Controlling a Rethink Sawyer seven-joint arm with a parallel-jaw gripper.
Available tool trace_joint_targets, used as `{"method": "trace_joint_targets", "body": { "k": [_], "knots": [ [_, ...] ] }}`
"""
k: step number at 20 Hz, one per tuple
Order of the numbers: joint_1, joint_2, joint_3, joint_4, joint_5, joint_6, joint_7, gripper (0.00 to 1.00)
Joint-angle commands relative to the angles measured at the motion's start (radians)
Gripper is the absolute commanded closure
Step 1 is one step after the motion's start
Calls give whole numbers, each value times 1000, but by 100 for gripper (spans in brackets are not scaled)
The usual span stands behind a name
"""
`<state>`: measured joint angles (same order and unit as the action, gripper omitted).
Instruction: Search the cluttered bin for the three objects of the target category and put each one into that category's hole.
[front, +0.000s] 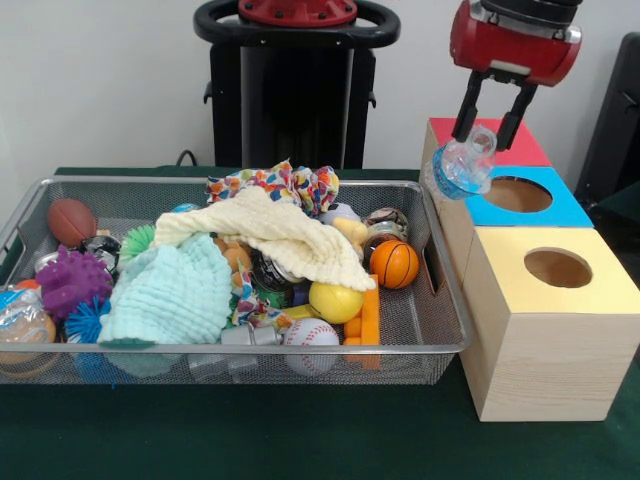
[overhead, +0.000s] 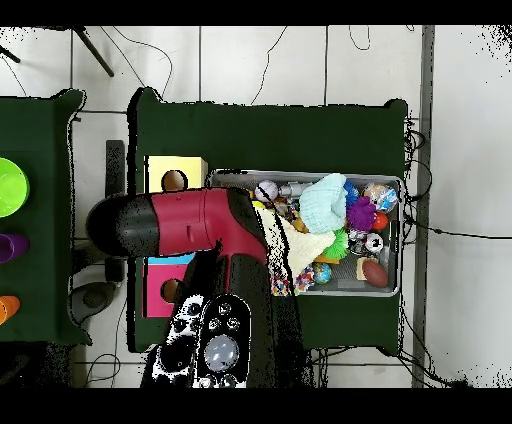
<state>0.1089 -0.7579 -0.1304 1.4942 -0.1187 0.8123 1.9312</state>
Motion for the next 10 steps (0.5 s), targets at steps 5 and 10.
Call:
{"method": "trace_joint_targets", "body": {
  "k": [5,10],
  "knots": [
    [25,-35,-16,68,20,157,149,100],
    [48,-37,-28,61,28,172,174,100]
  ]
}}
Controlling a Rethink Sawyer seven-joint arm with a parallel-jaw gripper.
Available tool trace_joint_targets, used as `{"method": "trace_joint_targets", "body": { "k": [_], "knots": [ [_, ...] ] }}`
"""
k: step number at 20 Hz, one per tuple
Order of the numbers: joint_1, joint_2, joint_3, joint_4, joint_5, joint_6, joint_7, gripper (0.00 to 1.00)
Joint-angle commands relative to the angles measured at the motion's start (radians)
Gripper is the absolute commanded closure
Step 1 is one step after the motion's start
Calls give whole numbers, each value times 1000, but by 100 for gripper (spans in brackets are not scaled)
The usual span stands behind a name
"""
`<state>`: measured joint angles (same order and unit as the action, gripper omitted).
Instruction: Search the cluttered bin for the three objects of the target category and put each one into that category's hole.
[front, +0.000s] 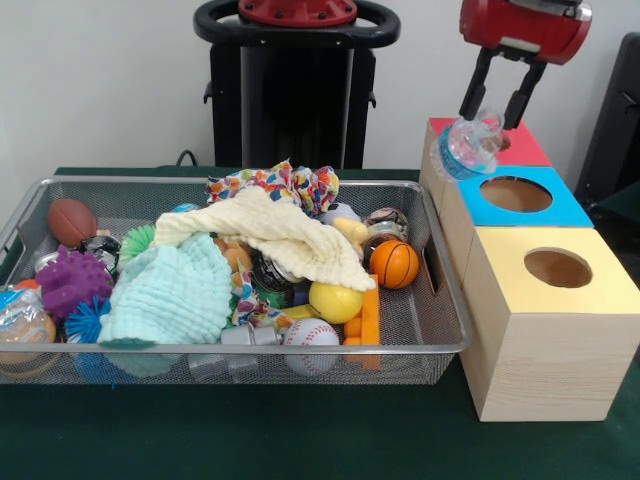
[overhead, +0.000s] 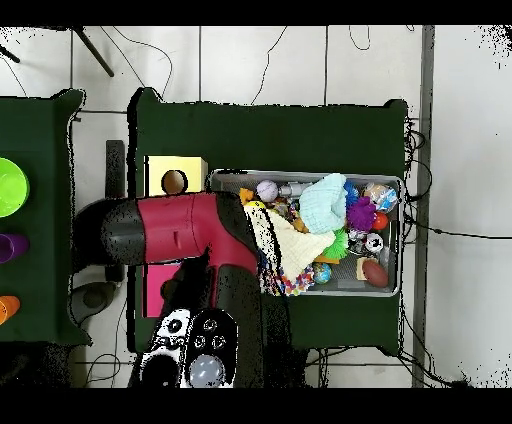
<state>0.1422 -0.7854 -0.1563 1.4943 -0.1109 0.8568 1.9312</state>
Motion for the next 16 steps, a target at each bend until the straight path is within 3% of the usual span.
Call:
{"method": "trace_joint_targets", "body": {
  "k": [1,16],
  "knots": [
    [20,-6,-4,58,22,128,181,100],
    [61,36,-26,13,50,132,207,100]
  ]
}}
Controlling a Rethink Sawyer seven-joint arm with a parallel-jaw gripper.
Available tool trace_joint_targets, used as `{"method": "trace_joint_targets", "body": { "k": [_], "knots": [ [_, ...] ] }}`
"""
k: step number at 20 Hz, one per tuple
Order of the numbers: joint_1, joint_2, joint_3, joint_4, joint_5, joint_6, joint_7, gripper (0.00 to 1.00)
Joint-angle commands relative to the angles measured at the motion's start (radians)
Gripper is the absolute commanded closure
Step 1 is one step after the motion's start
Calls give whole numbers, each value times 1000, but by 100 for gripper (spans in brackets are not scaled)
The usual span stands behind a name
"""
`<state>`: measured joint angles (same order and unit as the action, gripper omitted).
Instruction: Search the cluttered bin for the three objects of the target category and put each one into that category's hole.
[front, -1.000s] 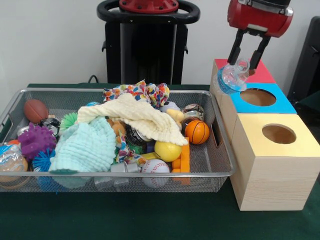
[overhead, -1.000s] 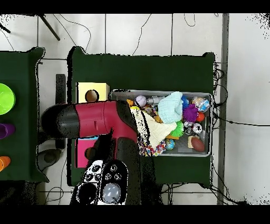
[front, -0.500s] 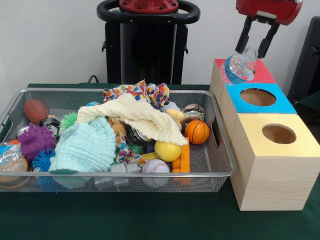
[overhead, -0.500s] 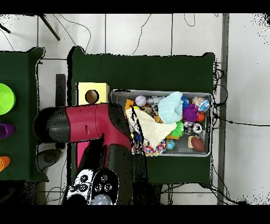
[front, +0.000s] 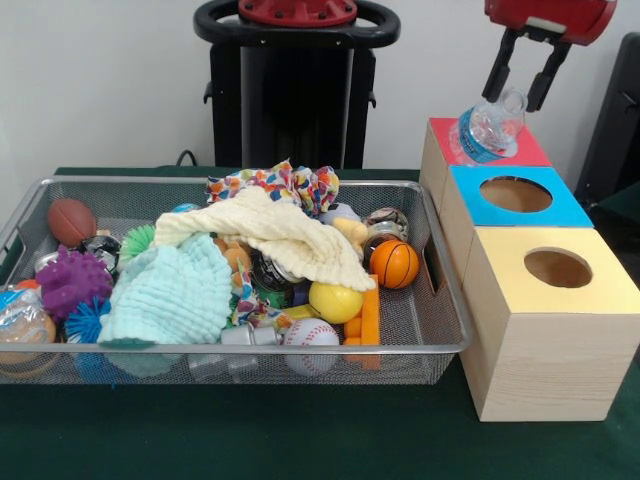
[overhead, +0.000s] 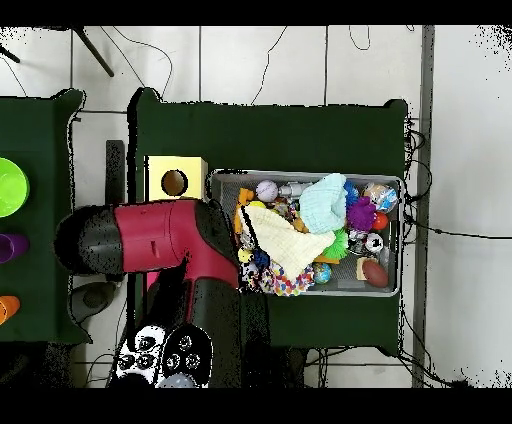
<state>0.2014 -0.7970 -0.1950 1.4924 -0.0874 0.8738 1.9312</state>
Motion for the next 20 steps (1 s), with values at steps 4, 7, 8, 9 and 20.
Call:
{"method": "trace_joint_targets", "body": {
  "k": [4,7,8,9,20],
  "knots": [
    [12,55,6,6,33,115,216,100],
    [18,62,1,5,40,108,222,100],
    [20,62,-1,4,42,108,224,100],
    [23,62,-3,5,43,109,226,100],
    [36,90,-12,-36,59,122,225,100]
  ]
}}
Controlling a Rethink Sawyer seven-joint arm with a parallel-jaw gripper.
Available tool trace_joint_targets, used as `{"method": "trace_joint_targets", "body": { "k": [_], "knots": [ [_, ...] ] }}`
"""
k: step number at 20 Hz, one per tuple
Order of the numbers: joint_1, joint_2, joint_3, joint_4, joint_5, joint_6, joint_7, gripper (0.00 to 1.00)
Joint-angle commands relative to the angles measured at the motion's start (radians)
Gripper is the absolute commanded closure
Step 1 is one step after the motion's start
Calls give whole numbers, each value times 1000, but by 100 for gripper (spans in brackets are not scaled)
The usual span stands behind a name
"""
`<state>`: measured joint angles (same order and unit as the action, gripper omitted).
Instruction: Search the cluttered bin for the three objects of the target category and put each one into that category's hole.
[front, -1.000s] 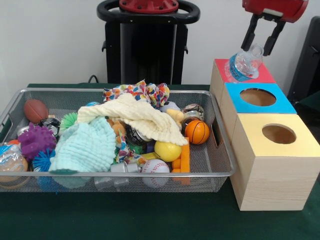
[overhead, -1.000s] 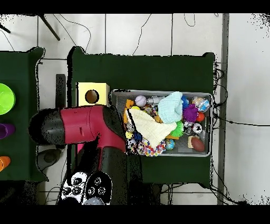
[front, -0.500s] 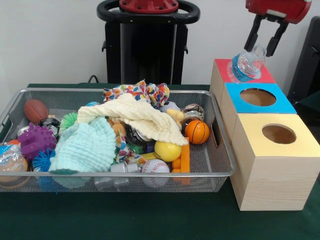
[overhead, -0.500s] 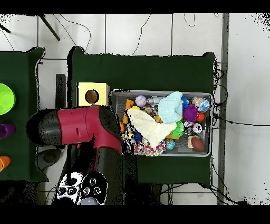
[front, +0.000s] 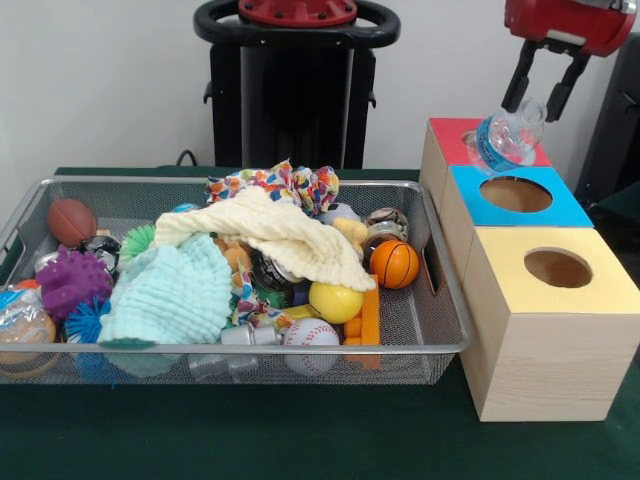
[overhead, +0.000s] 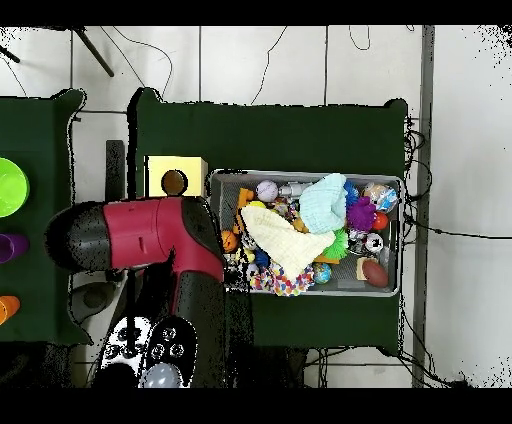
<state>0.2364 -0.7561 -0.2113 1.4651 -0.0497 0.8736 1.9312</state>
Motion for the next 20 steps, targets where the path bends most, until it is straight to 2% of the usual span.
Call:
{"method": "trace_joint_targets", "body": {
  "k": [1,20],
  "knots": [
    [5,52,3,-7,22,117,229,100],
    [25,84,-15,-23,57,95,233,100]
  ]
}}
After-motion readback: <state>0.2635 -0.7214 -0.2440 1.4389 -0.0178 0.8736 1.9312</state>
